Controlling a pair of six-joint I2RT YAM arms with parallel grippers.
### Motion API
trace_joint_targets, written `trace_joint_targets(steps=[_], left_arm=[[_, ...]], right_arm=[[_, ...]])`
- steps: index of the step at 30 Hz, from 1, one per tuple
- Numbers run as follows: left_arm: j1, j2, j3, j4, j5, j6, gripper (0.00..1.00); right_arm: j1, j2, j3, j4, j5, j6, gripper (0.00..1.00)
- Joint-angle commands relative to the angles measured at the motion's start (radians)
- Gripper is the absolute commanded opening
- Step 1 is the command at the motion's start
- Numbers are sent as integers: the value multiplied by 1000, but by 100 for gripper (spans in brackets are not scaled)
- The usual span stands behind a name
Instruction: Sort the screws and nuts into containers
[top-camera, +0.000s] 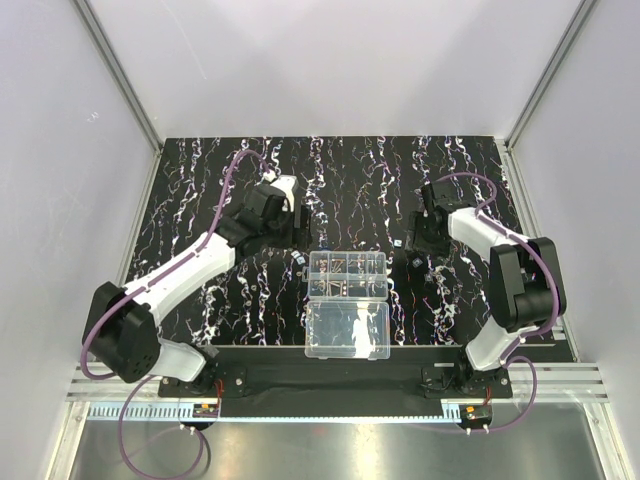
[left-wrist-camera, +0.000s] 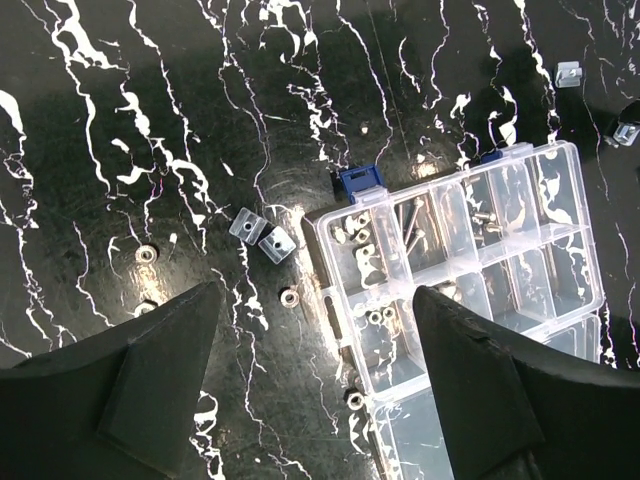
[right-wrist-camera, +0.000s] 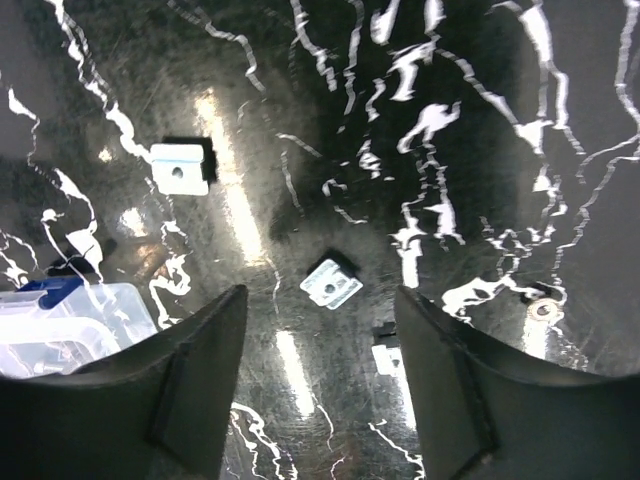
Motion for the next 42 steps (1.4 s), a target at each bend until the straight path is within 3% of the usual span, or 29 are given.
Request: trace_joint_targets(steps=[1, 5, 15, 29, 37, 42], left_arm=[[6, -31, 16, 2, -10, 5, 84], [4, -40, -5, 10, -21, 4, 84], [6, -42, -10, 11, -27, 5, 84], [6, -42, -12, 4, -48, 8, 84], [6, -42, -16, 5, -56, 10, 84], [6, -40, -18, 5, -57, 10, 84]], right_arm=[[28, 14, 35, 6, 39, 7, 67], [29, 37, 37, 0, 31, -5, 59], [31, 56, 46, -25, 85, 140, 54], [64, 113, 49, -65, 148, 203, 51], [64, 131, 55, -45, 176, 180, 38], [64, 142, 57, -37, 159, 147, 25]])
